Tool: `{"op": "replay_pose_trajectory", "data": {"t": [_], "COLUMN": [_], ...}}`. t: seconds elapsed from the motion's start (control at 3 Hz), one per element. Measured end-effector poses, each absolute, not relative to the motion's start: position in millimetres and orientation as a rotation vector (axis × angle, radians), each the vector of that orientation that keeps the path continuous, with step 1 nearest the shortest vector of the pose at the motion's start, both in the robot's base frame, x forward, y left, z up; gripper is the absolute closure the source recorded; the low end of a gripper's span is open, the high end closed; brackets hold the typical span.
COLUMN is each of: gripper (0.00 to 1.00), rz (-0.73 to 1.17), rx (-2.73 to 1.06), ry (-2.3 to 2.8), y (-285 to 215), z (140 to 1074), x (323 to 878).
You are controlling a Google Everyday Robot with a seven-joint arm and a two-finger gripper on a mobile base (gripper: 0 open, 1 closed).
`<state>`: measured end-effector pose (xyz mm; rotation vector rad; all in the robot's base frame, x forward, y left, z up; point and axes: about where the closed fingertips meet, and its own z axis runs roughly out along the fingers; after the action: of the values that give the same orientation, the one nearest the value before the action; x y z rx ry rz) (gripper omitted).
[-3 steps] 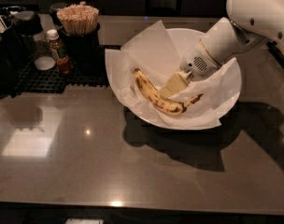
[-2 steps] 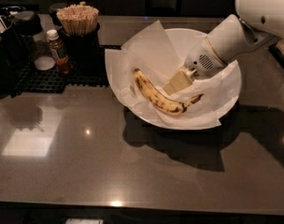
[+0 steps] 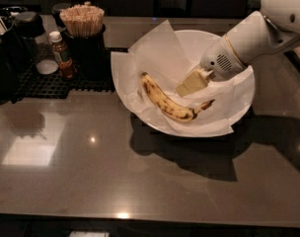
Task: Pick banana from white bowl
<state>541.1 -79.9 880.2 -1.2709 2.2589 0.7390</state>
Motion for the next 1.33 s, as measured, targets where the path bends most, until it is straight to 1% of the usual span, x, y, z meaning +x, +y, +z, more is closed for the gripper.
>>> {"op": "replay_pose_trajectory", "data": {"t": [0.67, 1.0, 1.33], "gripper": [1.00, 0.81, 0.58], "rz": [0.805, 0.859, 0.903], "rx": [-1.332, -1.383, -1.415], "ry": [2.222, 2.196, 2.183], "y": [-70, -61, -54], "z": [883, 881, 878], "x": [538, 534, 532]}}
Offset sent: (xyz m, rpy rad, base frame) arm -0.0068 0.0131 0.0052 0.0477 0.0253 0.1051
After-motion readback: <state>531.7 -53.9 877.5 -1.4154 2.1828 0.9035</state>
